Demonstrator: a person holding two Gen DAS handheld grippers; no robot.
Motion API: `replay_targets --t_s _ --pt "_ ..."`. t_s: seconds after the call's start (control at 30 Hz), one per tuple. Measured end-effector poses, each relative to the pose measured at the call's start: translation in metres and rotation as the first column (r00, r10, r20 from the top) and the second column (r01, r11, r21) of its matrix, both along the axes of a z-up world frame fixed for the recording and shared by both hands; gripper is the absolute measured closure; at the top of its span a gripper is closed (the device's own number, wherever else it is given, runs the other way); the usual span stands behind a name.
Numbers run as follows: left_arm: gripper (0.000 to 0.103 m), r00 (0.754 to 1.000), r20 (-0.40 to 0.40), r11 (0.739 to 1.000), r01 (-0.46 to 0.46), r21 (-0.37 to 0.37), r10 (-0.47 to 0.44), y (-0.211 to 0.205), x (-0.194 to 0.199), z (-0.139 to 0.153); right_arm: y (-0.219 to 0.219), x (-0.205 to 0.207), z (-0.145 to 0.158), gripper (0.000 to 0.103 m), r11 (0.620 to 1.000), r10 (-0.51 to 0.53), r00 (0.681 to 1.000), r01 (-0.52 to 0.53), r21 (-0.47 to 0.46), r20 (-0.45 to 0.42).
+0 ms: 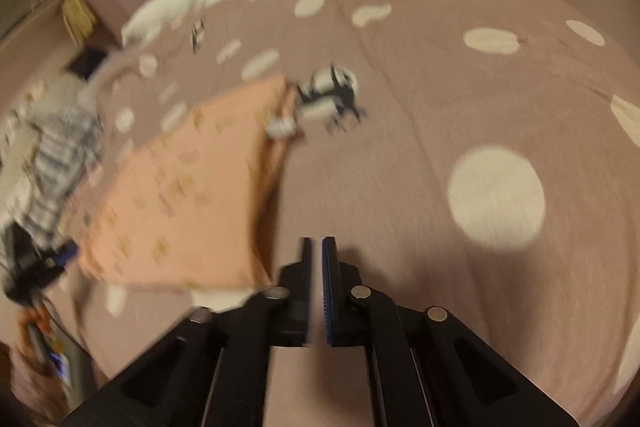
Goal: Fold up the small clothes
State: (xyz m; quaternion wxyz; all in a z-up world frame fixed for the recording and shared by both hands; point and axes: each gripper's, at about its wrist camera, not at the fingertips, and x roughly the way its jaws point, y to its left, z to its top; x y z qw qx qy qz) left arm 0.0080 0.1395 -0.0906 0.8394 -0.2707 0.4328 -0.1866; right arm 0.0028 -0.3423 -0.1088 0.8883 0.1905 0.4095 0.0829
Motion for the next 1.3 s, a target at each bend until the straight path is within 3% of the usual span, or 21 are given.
replay_targets --t_s 0.1,0.2,0.3,0.4,0.47,0.53,0.6,0.67,0.73,0.83,0.97,1.1,1.23,1.3 --pt "0.073 0.995 0.048 0.996 0.083 -0.013 -0.083 -0.028 0.008 0.012 0.024 0.027 0.015 0.099 0.998 0.053 0.998 -0.052 -0.026 0.039" --pt "0.073 0.982 0.043 0.983 0.186 -0.010 -0.185 -0.065 0.019 0.006 0.049 0.062 0.021 0.099 0.993 0.113 0.992 -0.112 -0.035 0.050" --pt "0.073 0.969 0.010 0.969 0.247 0.013 -0.247 -0.092 0.028 -0.012 0.077 0.102 0.014 0.099 0.984 0.166 0.986 -0.166 -0.063 0.003" --pt "0.073 0.968 -0.057 0.969 0.247 0.026 -0.246 -0.095 0.031 -0.033 0.103 0.140 0.000 0.099 0.970 0.195 0.977 -0.205 -0.127 -0.084" --pt "0.074 0.966 -0.094 0.968 0.246 0.051 -0.241 -0.091 0.028 -0.045 0.110 0.157 -0.008 0.099 0.963 0.182 0.975 -0.202 -0.175 -0.124" --pt "0.074 0.961 -0.114 0.966 0.256 0.017 -0.253 -0.082 0.021 -0.053 0.109 0.176 -0.015 0.099 0.968 0.145 0.979 -0.172 -0.186 -0.146" --pt "0.074 0.959 -0.119 0.965 0.261 0.024 -0.257 -0.078 0.014 -0.056 0.100 0.193 -0.018 0.099 0.979 0.104 0.985 -0.126 -0.160 -0.139" --pt "0.074 0.961 -0.120 0.967 0.254 0.011 -0.251 -0.072 0.006 -0.057 0.091 0.201 -0.016 0.099 0.978 0.005 0.994 -0.028 -0.206 -0.112" --pt "0.074 0.963 -0.124 0.970 0.242 -0.007 -0.241 -0.068 0.003 -0.057 0.080 0.201 -0.009 0.099 0.980 -0.074 0.994 0.057 -0.189 -0.084" --pt "0.074 0.964 -0.130 0.973 0.229 -0.036 -0.232 -0.062 0.001 -0.058 0.072 0.174 0.009 0.099 0.997 -0.037 0.999 0.036 -0.061 -0.013" --pt "0.074 0.966 -0.129 0.975 0.217 -0.058 -0.223 -0.059 0.000 -0.058 0.082 0.132 0.019 0.099 0.995 0.071 0.997 -0.072 -0.068 -0.012" --pt "0.073 0.970 -0.128 0.977 0.196 -0.077 -0.205 -0.053 -0.008 -0.057 0.084 0.087 0.006 0.099 0.986 0.143 0.988 -0.148 -0.073 -0.065" --pt "0.073 0.975 -0.133 0.981 0.168 -0.101 -0.181 -0.040 -0.021 -0.057 0.073 0.071 -0.019 0.098 0.977 0.111 0.983 -0.135 -0.163 -0.148" --pt "0.069 0.979 -0.128 0.984 0.150 -0.091 -0.161 -0.033 -0.028 -0.052 0.063 0.062 -0.016 0.098 0.987 0.082 0.989 -0.098 -0.125 -0.127"
